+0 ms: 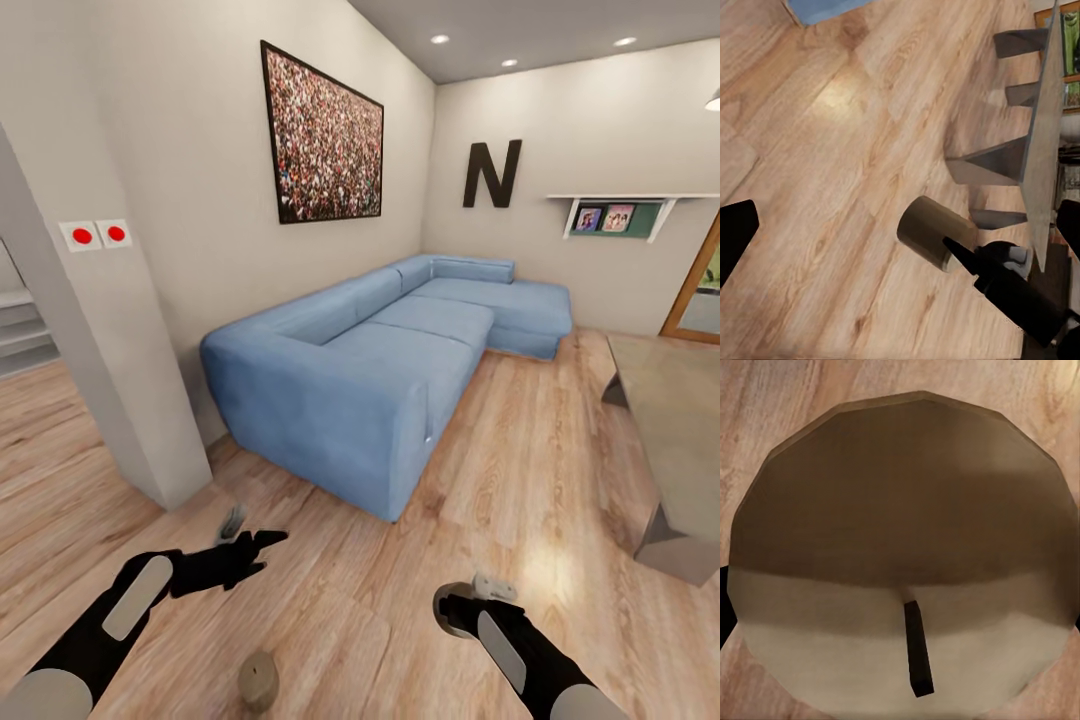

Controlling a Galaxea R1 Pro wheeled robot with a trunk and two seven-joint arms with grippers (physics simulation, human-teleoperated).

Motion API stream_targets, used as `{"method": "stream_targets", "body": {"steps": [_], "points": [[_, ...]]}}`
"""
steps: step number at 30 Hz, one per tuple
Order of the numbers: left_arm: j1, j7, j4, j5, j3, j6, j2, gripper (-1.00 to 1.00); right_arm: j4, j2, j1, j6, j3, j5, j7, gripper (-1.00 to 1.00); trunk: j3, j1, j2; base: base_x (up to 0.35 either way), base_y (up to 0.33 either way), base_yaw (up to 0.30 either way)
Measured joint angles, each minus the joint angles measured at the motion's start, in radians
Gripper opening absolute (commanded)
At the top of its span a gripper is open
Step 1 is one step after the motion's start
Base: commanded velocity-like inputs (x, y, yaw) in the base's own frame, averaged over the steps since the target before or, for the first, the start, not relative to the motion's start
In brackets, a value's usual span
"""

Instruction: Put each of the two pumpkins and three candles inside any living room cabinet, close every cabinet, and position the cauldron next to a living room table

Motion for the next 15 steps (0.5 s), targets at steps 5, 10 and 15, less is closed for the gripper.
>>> {"method": "stream_targets", "body": {"steps": [5,10,15], "points": [[0.000,0.074,0.000,0.002,0.000,-0.002,-0.002,1.00,0.000,0.000,0.000,0.004,0.000,0.000,0.002,-1.00,-0.016,0.019,-0.035,0.000,0.000,0.000],[0.000,0.083,0.000,0.002,0.000,-0.003,-0.002,1.00,0.000,0.000,0.000,0.006,-0.001,-0.001,0.002,-1.00,-0.031,0.038,-0.070,0.000,0.000,0.000],[0.000,0.084,0.000,0.002,-0.001,-0.003,-0.003,1.00,0.000,0.000,0.000,0.006,-0.002,-0.001,0.002,-1.00,-0.047,0.058,-0.105,0.000,0.000,0.000]]}}
